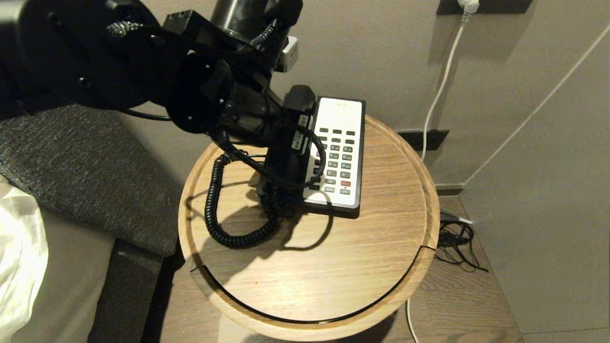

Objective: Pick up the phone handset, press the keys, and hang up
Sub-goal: Pick up the desk phone handset

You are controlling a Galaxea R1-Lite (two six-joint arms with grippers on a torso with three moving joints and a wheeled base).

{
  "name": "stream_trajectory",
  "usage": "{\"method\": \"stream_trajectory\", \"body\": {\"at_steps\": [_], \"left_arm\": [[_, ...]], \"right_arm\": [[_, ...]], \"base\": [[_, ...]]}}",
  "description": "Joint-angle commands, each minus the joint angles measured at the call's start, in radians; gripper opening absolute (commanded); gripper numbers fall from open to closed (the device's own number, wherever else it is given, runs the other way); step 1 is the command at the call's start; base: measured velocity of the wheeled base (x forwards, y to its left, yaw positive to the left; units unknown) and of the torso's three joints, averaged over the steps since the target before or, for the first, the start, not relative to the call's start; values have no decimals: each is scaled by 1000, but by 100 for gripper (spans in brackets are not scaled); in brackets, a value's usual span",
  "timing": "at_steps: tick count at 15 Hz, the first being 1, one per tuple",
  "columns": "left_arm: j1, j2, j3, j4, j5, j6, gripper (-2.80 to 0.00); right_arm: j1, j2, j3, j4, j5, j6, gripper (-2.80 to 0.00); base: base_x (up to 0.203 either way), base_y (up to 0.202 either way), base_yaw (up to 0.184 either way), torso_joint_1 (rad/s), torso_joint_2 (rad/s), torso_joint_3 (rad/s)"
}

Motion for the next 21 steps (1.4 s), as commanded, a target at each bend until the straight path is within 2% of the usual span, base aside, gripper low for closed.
{"method": "stream_trajectory", "body": {"at_steps": [1,21], "left_arm": [[0,-2,1,5,4,-1,-280],[-15,-99,5,18,5,-5,-280]], "right_arm": [[-1,0,0,0,0,-1,-280],[0,1,0,0,0,-1,-280]], "base": [[0,0,0,0,0,0],[0,0,0,0,0,0]]}}
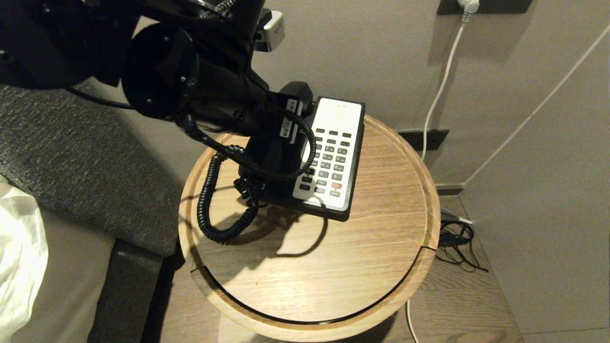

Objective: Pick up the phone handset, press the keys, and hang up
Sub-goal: Pick up the desk phone handset

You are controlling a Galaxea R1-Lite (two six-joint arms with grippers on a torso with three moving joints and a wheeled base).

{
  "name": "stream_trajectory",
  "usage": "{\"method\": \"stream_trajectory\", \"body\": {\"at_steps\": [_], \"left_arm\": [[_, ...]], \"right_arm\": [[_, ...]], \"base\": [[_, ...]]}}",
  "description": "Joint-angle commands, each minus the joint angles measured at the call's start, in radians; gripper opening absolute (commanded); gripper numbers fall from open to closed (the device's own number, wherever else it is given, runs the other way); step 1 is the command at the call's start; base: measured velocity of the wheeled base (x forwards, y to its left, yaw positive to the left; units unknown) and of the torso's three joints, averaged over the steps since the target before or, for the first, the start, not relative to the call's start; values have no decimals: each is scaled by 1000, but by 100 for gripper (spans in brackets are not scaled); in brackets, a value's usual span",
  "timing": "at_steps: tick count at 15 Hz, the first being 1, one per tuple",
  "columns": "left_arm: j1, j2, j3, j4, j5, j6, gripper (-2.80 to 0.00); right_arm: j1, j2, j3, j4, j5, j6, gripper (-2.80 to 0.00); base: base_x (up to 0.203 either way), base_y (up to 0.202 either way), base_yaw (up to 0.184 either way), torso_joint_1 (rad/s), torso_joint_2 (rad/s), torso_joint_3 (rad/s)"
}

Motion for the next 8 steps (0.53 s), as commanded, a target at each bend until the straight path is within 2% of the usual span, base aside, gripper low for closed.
{"method": "stream_trajectory", "body": {"at_steps": [1,8], "left_arm": [[-3,-48,2,4,4,-5,-280],[-16,-160,2,76,2,-111,-280]], "right_arm": [[0,1,0,0,0,-1,-280],[1,0,0,0,0,-1,-280]], "base": [[0,0,0,0,0,0],[0,0,0,0,0,0]]}}
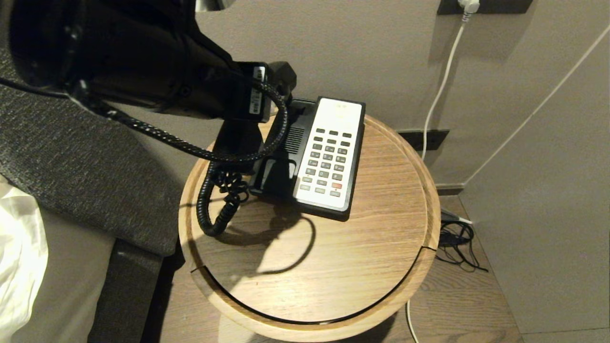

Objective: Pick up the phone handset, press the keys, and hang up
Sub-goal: Pick up the desk phone handset, then dial the number

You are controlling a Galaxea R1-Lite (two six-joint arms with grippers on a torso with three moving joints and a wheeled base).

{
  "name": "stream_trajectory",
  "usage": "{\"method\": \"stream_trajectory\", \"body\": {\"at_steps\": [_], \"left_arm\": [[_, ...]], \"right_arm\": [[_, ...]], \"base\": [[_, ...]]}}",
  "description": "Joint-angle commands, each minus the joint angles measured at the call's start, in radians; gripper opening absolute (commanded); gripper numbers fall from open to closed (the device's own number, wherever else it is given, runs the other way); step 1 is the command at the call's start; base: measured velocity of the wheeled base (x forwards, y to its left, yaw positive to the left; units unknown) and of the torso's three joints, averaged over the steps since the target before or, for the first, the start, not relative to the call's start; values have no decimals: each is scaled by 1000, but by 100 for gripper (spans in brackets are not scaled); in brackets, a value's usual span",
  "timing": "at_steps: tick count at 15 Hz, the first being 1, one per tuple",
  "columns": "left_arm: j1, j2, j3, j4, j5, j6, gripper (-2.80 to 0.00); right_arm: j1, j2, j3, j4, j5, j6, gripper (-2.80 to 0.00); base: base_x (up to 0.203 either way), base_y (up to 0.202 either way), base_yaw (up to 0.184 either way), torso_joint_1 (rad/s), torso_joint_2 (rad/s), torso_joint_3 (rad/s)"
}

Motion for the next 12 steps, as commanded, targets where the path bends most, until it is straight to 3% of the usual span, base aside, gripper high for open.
{"method": "stream_trajectory", "body": {"at_steps": [1,5,12], "left_arm": [[0,-70,-1,30,0,-28,-280],[-2,-200,-2,128,-36,-122,-280],[-40,-451,-1,242,-276,-370,-280]], "right_arm": [[0,1,0,-1,0,-1,-280],[0,1,0,-1,0,-1,-280],[0,1,0,-1,0,-1,-280]], "base": [[0,0,0,0,0,0],[0,0,0,0,0,0],[0,0,0,0,0,0]]}}
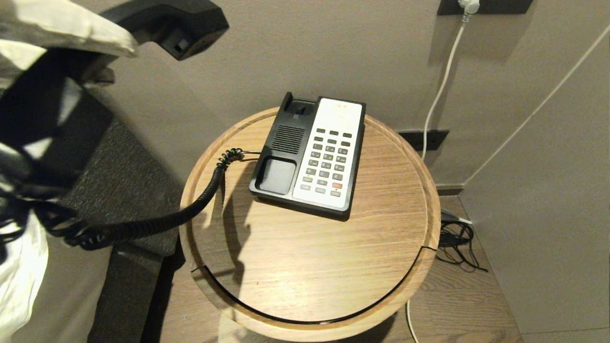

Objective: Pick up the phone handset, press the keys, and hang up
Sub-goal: Dial the number

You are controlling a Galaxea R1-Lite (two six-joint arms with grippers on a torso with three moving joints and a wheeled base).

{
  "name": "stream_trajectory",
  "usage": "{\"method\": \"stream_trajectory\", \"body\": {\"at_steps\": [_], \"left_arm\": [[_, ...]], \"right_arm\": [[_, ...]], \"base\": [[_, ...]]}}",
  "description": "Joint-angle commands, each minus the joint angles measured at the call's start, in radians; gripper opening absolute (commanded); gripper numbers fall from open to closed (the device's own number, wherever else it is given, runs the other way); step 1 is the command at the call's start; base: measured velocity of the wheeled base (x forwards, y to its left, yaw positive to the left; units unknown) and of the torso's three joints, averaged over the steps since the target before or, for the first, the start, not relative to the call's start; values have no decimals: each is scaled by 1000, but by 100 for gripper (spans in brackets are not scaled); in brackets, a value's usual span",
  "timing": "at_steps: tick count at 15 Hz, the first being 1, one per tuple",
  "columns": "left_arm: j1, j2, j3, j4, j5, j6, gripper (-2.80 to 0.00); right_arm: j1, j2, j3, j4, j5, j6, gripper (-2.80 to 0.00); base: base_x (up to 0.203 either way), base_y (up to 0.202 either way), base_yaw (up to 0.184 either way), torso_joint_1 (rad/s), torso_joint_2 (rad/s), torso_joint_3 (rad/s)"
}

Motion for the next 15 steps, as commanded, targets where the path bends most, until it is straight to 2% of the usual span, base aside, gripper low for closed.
{"method": "stream_trajectory", "body": {"at_steps": [1,5,11,15], "left_arm": [[-2,-96,3,9,-27,-42,-280],[-1,-171,25,17,-66,-187,-280],[0,-206,56,22,-72,-191,-280],[-1,-207,51,14,-104,-187,-280]], "right_arm": [[1,1,0,0,0,-1,-280],[0,0,0,0,0,-1,-280],[1,1,0,0,0,-1,-280],[1,0,0,0,0,-1,-280]], "base": [[0,0,0,0,0,0],[0,0,0,0,0,0],[0,0,0,0,0,0],[0,0,0,0,0,0]]}}
